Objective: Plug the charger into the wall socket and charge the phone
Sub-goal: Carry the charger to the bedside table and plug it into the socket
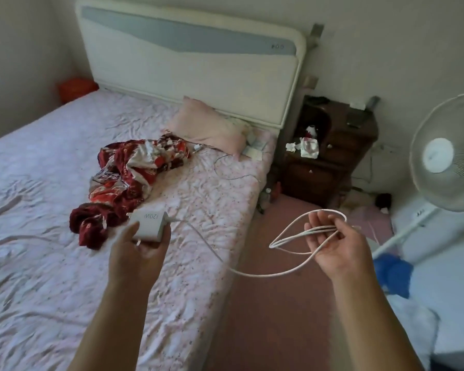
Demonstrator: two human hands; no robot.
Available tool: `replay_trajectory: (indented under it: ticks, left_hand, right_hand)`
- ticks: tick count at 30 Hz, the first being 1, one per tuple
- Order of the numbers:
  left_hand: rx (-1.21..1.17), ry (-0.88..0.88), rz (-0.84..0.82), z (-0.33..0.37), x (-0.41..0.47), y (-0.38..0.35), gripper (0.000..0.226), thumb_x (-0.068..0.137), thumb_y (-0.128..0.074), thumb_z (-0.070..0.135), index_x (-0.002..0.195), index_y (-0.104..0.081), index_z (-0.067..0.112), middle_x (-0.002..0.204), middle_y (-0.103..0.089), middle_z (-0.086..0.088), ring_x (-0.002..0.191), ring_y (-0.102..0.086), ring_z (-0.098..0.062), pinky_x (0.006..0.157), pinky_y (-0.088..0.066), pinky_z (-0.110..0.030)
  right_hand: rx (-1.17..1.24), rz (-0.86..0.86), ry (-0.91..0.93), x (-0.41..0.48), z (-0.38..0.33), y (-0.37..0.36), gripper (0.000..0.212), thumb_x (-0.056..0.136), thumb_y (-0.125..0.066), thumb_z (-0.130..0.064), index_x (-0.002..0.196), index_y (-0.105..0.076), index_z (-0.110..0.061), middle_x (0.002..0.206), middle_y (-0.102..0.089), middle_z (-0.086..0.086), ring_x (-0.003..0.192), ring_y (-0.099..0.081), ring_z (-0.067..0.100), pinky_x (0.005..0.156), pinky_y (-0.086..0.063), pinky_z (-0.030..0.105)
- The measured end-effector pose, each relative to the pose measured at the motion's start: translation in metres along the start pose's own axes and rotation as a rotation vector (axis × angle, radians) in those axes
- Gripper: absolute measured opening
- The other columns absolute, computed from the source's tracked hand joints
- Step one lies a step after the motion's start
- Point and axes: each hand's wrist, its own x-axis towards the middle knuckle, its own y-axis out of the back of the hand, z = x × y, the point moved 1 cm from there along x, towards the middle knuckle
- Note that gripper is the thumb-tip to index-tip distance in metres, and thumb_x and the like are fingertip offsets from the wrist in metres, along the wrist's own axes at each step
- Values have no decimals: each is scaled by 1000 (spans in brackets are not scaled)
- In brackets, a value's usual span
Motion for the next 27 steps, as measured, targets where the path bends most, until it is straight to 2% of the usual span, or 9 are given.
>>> replay_trajectory:
  ticks: [6,9,13,16,18,22,27]
  left_hand:
    - [118,112,-55,-58,2,-50,44,92,-48,16,135,-40,6,132,-53,-17,118,-55,-34,96,-47,-41]
    - [161,153,-49,-89,4,-63,44,93,-49,17,135,-40,7,131,-53,-16,115,-55,-33,97,-47,-43]
    - [220,181,-26,-129,7,-73,46,93,-49,17,136,-38,8,129,-52,-16,111,-56,-33,95,-47,-45]
    - [255,195,-6,-157,10,-80,45,93,-49,17,135,-38,7,129,-51,-16,112,-55,-34,97,-47,-45]
    - [262,208,1,-175,11,-84,45,93,-49,16,135,-37,8,129,-51,-16,113,-55,-35,96,-47,-46]
    - [261,216,9,-212,13,-97,45,92,-50,15,135,-36,8,130,-50,-16,116,-54,-37,95,-49,-47]
    - [273,212,11,-257,15,-115,49,92,-50,15,137,-35,7,131,-50,-16,115,-55,-37,94,-49,-47]
  right_hand:
    - [46,74,130,-12,-68,30,24,97,-42,-17,95,-63,-5,85,-73,7,93,-71,22,89,-52,38]
    - [68,118,146,-7,-91,51,23,96,-41,-18,95,-62,-6,84,-74,7,89,-73,23,87,-52,39]
    - [136,153,146,1,-115,81,21,97,-40,-16,93,-58,-7,91,-70,8,93,-69,24,93,-50,41]
    - [154,173,138,11,-131,101,18,96,-41,-16,92,-57,-9,79,-73,7,76,-74,23,83,-53,40]
    - [173,187,123,19,-142,112,16,96,-42,-15,92,-56,-9,81,-73,8,70,-75,23,81,-53,40]
    - [194,194,103,36,-171,128,15,97,-42,-14,93,-55,-9,94,-69,9,87,-71,25,81,-52,40]
    - [188,189,87,57,-211,141,15,97,-41,-14,92,-54,-8,90,-68,9,88,-68,24,87,-51,39]
